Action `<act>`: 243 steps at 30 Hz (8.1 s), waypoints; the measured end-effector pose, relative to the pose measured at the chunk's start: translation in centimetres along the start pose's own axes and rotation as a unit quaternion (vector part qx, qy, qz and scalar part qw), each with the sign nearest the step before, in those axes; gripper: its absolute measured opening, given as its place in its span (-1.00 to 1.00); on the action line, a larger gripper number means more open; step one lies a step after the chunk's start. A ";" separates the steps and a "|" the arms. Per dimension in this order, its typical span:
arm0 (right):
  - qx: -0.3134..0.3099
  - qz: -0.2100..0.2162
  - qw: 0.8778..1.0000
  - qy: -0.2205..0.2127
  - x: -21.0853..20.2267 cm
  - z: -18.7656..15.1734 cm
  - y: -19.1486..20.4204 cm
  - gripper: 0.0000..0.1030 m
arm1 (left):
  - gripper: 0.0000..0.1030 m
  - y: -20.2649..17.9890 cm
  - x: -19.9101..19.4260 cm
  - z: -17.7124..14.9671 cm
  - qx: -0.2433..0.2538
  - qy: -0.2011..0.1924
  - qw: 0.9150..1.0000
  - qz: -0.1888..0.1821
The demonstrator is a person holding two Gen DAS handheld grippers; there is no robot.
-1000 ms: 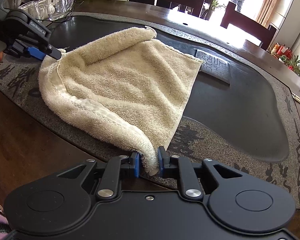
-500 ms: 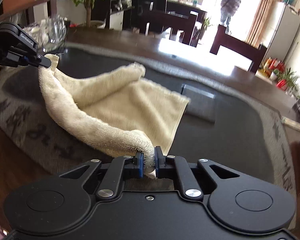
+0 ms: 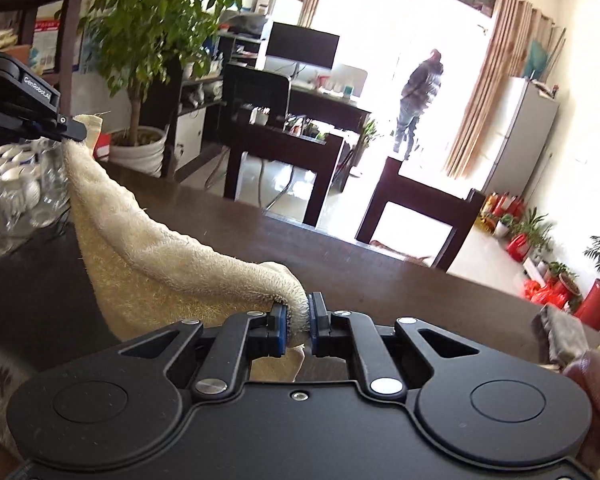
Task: Fold towel
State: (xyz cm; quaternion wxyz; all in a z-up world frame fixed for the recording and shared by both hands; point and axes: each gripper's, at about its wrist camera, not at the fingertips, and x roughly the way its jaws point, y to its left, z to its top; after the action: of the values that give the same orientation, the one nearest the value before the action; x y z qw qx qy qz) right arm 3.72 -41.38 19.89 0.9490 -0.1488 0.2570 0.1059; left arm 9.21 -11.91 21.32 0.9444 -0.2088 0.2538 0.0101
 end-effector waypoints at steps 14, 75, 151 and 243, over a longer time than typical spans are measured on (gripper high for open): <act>-0.009 -0.036 0.998 -0.042 3.7 5.4 -2.7 -0.78 | -0.88 -3.0 2.1 5.3 0.020 -0.043 0.999 -0.007; 0.001 0.092 0.991 0.093 -1.1 -11.7 2.5 -0.78 | -0.88 5.9 -7.3 -14.9 -0.020 0.050 0.997 0.047; 0.024 0.109 0.973 0.202 4.5 -14.9 3.3 -0.78 | -0.76 11.1 1.0 -16.2 0.063 0.199 0.978 0.023; 0.011 0.222 0.953 0.204 16.9 -6.6 9.4 -0.76 | -0.02 4.8 4.2 -21.1 0.221 0.260 0.938 -0.052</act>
State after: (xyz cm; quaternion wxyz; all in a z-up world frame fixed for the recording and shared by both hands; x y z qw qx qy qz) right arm 12.40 -32.74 3.59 0.8306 -0.0961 0.4727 0.2783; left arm 2.24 -16.30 0.91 0.8669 -0.0031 0.4753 -0.1504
